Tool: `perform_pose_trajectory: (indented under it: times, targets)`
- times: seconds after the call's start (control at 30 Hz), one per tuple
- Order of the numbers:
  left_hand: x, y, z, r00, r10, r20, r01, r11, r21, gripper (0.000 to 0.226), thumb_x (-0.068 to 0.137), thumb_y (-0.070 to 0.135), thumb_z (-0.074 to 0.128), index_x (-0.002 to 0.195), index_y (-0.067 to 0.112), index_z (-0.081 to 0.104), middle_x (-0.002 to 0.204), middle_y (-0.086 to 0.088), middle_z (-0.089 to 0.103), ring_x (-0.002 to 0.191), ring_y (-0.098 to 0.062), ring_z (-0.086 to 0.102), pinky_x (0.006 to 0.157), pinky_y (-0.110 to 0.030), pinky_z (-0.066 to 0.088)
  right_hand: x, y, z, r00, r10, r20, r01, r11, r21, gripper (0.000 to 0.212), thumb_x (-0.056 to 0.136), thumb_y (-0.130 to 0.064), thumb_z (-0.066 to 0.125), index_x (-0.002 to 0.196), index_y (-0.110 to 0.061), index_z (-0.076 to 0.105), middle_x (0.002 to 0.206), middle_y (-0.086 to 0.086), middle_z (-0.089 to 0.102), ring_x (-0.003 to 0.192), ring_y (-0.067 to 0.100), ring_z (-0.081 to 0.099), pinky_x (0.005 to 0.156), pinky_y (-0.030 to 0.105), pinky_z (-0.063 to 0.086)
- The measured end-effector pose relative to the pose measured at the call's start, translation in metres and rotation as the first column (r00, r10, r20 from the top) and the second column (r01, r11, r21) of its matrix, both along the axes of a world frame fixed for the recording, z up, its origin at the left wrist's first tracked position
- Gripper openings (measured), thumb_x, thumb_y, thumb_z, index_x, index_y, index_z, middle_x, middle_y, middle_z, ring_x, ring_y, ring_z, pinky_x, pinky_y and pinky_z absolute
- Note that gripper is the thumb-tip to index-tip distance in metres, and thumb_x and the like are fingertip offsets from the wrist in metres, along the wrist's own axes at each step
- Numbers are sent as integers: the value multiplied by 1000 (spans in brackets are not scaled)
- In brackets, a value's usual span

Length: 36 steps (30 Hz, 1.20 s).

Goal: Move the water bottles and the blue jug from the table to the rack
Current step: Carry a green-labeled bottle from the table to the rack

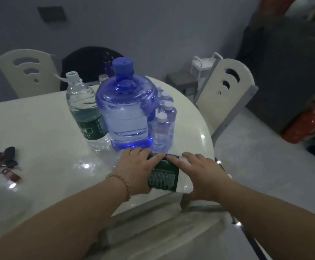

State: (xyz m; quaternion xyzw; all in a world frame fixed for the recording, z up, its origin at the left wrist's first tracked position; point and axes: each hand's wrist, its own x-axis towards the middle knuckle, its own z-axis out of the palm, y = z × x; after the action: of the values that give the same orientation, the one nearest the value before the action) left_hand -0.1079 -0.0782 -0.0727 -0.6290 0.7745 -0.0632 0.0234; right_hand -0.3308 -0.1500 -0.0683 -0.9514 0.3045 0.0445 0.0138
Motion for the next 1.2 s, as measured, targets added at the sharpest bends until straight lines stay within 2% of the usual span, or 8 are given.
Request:
perform_pose_trajectory:
  times: [0.2, 0.33, 0.5, 0.8, 0.9, 1.03, 1.2]
  targets:
    - [-161, -56, 47, 997, -69, 35, 73, 990, -125, 93, 56, 58, 65, 134, 35, 21, 113, -4, 54, 96, -27, 51, 84, -43, 39, -167, -38, 43, 997, -64, 48, 69, 991, -112, 128, 56, -58, 76, 139, -48, -22, 141, 6, 33, 116, 29, 44, 90, 43, 47]
    - [-278, -95, 57, 993, -115, -5, 113, 979, -170, 98, 52, 61, 68, 135, 37, 21, 113, -3, 54, 97, -26, 50, 85, -44, 40, -286, -64, 65, 992, -120, 45, 126, 980, -153, 127, 58, -58, 74, 137, -50, -25, 141, 6, 34, 116, 29, 44, 91, 43, 45]
    - [-371, -132, 63, 985, -168, -32, 160, 971, -178, 100, 54, 60, 70, 136, 39, 17, 119, -3, 51, 103, -26, 48, 91, -47, 38, -379, -88, 79, 983, -180, 19, 181, 970, -161, 130, 57, -55, 77, 135, -52, -27, 144, 7, 32, 119, 29, 42, 94, 43, 42]
    - [-442, -234, 75, 952, -304, 50, 308, 943, -130, 104, 58, 57, 74, 138, 39, 10, 128, -5, 44, 114, -26, 42, 98, -48, 34, -454, -151, 73, 948, -312, 67, 319, 935, -157, 128, 57, -57, 73, 137, -49, -26, 143, 6, 33, 118, 27, 43, 90, 39, 46]
    - [-455, -285, 76, 940, -337, 60, 341, 933, -113, 104, 58, 56, 74, 137, 39, 9, 128, -6, 44, 114, -28, 42, 98, -50, 34, -466, -194, 69, 934, -348, 83, 357, 924, -138, 125, 58, -57, 72, 137, -50, -26, 143, 7, 32, 118, 27, 42, 90, 38, 46]
    - [-463, -371, 73, 927, -365, 81, 373, 921, -116, 103, 58, 54, 75, 137, 38, 10, 126, -7, 45, 112, -28, 43, 97, -50, 35, -471, -271, 63, 916, -395, 69, 401, 903, -151, 124, 59, -57, 69, 137, -49, -26, 143, 5, 34, 114, 26, 45, 83, 35, 45]
    - [-460, -482, 75, 915, -395, 85, 403, 907, -120, 102, 61, 53, 74, 138, 38, 9, 128, -7, 44, 114, -29, 42, 99, -50, 35, -466, -373, 67, 896, -440, 59, 444, 883, -155, 117, 59, -54, 67, 143, -45, -13, 140, 5, 36, 110, 24, 47, 79, 33, 44]
